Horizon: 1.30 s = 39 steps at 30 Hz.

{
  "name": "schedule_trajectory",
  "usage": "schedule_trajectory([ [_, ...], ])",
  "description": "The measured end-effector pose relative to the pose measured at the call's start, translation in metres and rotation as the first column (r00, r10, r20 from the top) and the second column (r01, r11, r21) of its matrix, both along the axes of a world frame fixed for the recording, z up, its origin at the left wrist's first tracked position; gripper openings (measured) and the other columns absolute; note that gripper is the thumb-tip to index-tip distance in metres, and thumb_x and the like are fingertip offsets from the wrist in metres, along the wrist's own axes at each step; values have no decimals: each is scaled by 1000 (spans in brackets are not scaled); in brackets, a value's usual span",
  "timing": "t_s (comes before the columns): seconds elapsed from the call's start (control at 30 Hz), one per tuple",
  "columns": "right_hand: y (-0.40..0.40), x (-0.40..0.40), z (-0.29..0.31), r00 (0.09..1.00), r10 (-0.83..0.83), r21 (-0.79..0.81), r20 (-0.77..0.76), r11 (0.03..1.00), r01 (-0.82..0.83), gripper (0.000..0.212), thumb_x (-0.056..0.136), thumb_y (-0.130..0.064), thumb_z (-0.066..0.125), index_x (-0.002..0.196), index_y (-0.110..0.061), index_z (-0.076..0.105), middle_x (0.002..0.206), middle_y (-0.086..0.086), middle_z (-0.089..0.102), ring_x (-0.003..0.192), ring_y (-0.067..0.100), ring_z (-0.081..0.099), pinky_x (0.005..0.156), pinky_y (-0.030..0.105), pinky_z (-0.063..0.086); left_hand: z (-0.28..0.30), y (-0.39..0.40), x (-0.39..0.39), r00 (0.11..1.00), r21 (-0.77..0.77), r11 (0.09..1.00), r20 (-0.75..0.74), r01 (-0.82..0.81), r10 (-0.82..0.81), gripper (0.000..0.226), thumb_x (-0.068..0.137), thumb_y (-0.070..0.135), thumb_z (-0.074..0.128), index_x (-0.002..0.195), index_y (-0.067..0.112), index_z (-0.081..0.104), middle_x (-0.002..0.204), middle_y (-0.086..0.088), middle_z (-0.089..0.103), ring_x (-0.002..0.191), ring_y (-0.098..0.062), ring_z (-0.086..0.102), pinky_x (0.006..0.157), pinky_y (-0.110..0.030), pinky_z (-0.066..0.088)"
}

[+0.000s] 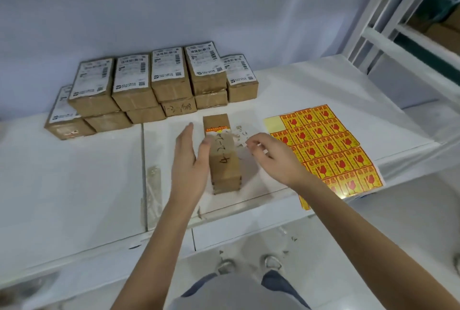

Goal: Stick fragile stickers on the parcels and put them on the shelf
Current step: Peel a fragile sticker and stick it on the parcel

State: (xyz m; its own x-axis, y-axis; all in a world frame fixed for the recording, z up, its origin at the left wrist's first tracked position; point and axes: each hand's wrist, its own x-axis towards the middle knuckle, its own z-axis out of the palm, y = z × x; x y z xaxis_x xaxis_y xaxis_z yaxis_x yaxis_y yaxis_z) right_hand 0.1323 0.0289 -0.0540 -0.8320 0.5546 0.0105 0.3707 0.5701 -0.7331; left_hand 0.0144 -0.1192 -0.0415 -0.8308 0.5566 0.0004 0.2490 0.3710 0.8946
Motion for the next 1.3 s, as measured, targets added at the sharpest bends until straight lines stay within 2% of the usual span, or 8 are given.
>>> schedule_trajectory([
  [0.13,45,11,-10,995,20,232,94,972,-42,28,94,-22,48,117,-10,58,114,7,59,105,24,56,81,39,50,29,34,29,834,-116,993,-546,15,-77,49,90,34,37,130,12,53,144,-9,42,136,-24,35,99,-30,36],
  [0.23,73,26,-17,988,69,379,137,918,-117,30,90,-20,50,113,-4,61,112,14,60,103,35,54,78,40,47,22,75,64,683,-219,973,-701,68,-206,46,86,28,36,117,7,63,133,-16,54,131,-32,44,93,-42,47],
  [0.37,100,47,-25,977,78,477,197,863,-165,43,86,-26,50,119,0,57,124,19,56,117,39,50,91,47,44,-9,119,93,712,-446,890,-593,97,-375,39,91,21,46,127,9,56,142,-13,45,138,-28,33,104,-41,40],
  [0.57,124,67,-32,920,70,455,385,853,-256,53,98,-34,35,146,-14,28,156,3,19,145,19,10,116,36,11,-48,145,100,752,-595,789,-447,154,-484,44,94,22,43,136,9,46,148,-7,37,140,-22,27,113,-34,23],
  [0.83,119,79,-36,931,135,510,339,805,-303,46,94,-30,44,136,-14,45,147,5,36,135,24,30,106,41,28,-45,145,95,751,-599,800,-508,46,-423,26,90,20,47,109,9,62,114,-5,59,108,-25,50,91,-36,39],
  [0.93,125,76,-35,968,101,509,231,835,-209,40,88,-24,56,124,-6,57,137,11,49,126,30,43,101,46,39,-38,159,84,775,-609,792,-485,33,-406,29,92,20,46,118,11,56,117,-5,56,110,-23,50,89,-33,41],
  [1.13,153,63,-36,963,59,478,262,859,-182,55,94,-36,46,142,-12,37,149,4,34,139,21,29,111,38,25,-36,193,65,837,-609,790,-393,73,-381,43,97,25,45,137,11,41,126,-13,45,112,-28,51,84,-37,46],
  [1.3,160,67,-49,945,109,431,309,870,-241,73,89,-57,21,146,-12,30,155,2,24,144,18,19,116,36,12,-40,205,56,853,-607,793,-389,46,-347,38,97,29,46,132,14,50,121,-10,46,104,-26,56,80,-36,47],
])
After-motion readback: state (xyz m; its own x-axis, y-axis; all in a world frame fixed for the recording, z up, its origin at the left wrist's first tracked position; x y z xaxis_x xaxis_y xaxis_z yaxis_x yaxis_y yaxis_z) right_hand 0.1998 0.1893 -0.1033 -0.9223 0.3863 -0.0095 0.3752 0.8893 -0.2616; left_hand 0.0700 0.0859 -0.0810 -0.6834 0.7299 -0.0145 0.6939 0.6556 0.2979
